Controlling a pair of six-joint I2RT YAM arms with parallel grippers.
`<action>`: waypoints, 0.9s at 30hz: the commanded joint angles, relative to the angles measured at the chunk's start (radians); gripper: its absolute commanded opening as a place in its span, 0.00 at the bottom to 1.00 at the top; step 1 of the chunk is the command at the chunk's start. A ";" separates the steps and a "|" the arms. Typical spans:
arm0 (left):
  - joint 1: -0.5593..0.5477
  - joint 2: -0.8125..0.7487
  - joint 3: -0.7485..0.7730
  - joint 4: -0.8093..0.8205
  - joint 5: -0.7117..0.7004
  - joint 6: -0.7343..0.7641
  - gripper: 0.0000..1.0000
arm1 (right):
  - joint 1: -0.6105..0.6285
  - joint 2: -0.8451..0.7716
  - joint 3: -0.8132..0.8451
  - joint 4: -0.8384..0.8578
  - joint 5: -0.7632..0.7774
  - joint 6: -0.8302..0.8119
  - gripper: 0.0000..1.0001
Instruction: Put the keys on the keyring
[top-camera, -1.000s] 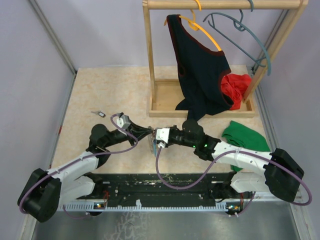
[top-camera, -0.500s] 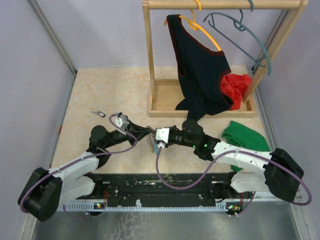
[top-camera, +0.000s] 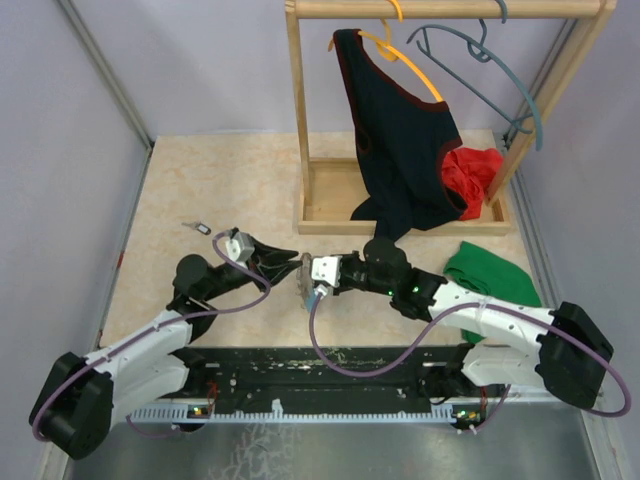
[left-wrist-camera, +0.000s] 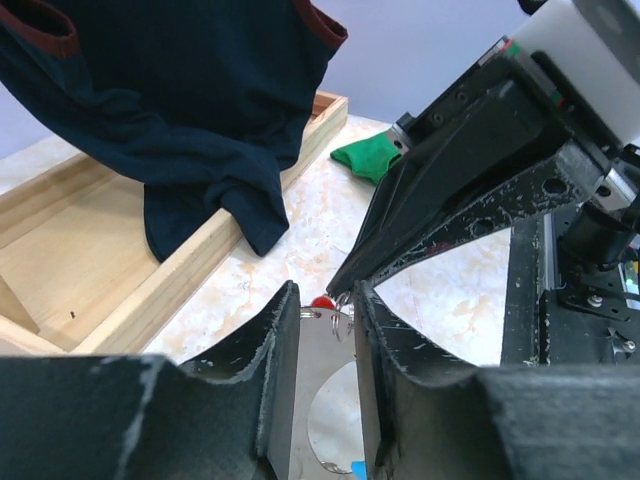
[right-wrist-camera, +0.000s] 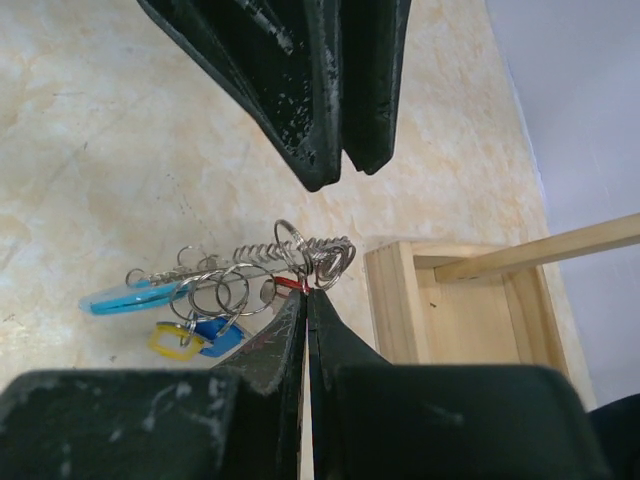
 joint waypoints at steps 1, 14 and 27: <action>-0.003 -0.038 0.050 -0.156 0.009 0.074 0.36 | 0.001 -0.049 0.105 -0.064 0.009 -0.035 0.00; -0.020 0.007 0.149 -0.287 0.113 0.101 0.43 | 0.013 -0.039 0.197 -0.197 0.004 -0.065 0.00; -0.052 0.052 0.215 -0.444 0.051 0.004 0.39 | 0.025 -0.046 0.202 -0.176 0.010 -0.068 0.00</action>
